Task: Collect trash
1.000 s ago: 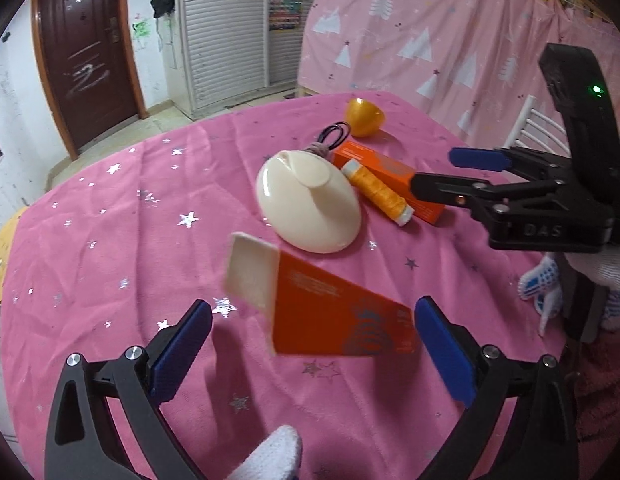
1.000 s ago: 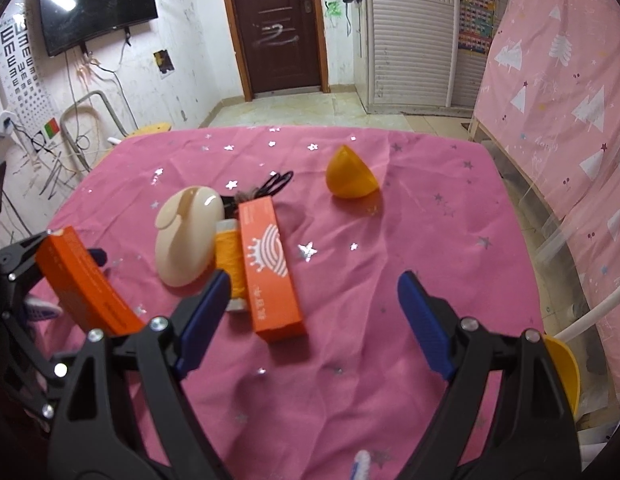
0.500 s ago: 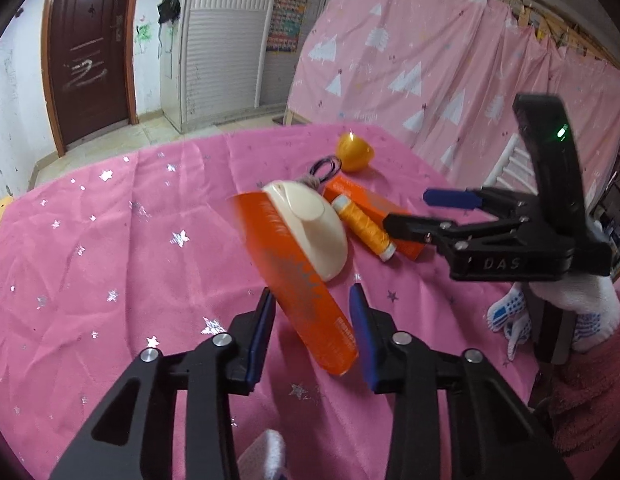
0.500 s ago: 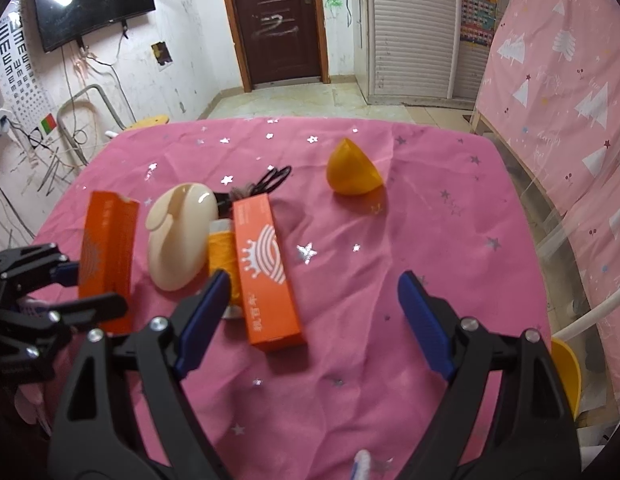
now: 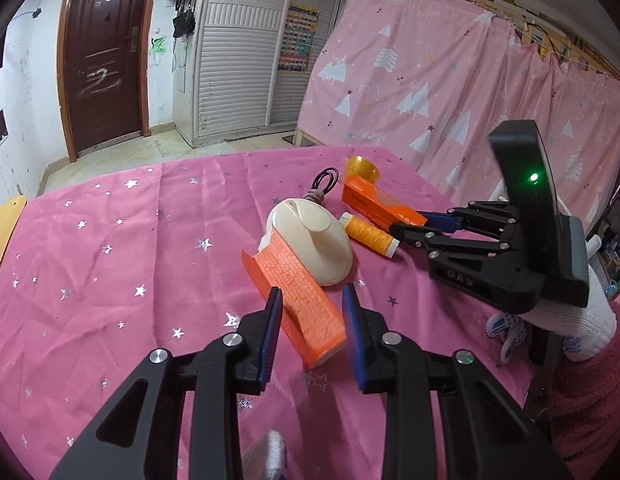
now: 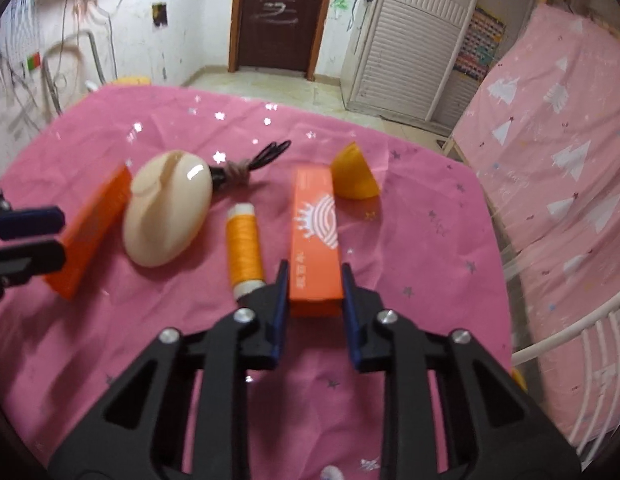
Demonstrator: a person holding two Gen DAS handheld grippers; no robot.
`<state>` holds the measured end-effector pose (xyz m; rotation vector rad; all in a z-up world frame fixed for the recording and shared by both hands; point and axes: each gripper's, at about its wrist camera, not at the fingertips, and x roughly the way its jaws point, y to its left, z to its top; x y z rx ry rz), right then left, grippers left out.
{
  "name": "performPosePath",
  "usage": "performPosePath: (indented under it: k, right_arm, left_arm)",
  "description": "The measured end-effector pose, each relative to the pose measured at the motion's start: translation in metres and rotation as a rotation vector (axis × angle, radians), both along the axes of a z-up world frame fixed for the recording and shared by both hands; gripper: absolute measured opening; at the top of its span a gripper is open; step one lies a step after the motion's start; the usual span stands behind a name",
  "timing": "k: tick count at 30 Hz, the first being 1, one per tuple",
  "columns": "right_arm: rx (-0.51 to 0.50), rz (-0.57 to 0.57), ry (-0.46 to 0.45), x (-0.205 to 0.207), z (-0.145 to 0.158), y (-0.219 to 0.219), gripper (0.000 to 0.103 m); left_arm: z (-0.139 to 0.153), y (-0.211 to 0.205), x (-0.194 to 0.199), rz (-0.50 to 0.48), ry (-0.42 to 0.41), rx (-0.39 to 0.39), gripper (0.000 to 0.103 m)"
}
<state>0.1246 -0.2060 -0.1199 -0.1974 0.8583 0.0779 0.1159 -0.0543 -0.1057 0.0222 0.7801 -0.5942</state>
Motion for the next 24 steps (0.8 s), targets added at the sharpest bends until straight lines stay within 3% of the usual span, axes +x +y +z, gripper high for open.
performPosePath:
  k: [6,10,13,15,17,19,24]
  right_arm:
    - [0.071,0.018,-0.019,-0.011,0.01,-0.004,0.022]
    - [0.1,0.024,-0.04,-0.016,0.017,-0.008,0.022]
    - [0.127,0.025,-0.047,-0.018,0.02,-0.012,0.022]
    - [0.139,0.019,-0.053,-0.021,0.02,-0.015,0.023]
    - [0.158,0.014,-0.056,-0.022,0.02,-0.019,0.023]
    - [0.173,0.01,-0.058,-0.023,0.019,-0.026,0.023]
    - [0.225,0.003,-0.077,-0.03,0.02,-0.044,0.023]
  left_arm:
    - [0.001,0.004,-0.002,0.016,0.003,-0.002,0.022]
    - [-0.001,0.0,-0.001,0.029,0.015,0.044,0.022]
    - [-0.003,-0.003,0.009,0.051,0.078,0.023,0.024]
    - [-0.003,-0.002,0.013,0.061,0.09,0.011,0.036]
    - [0.0,-0.006,0.017,0.078,0.095,0.025,0.063]
    - [0.0,-0.012,0.02,0.094,0.101,0.048,0.069]
    - [-0.007,-0.034,0.022,0.128,0.097,0.16,0.066]
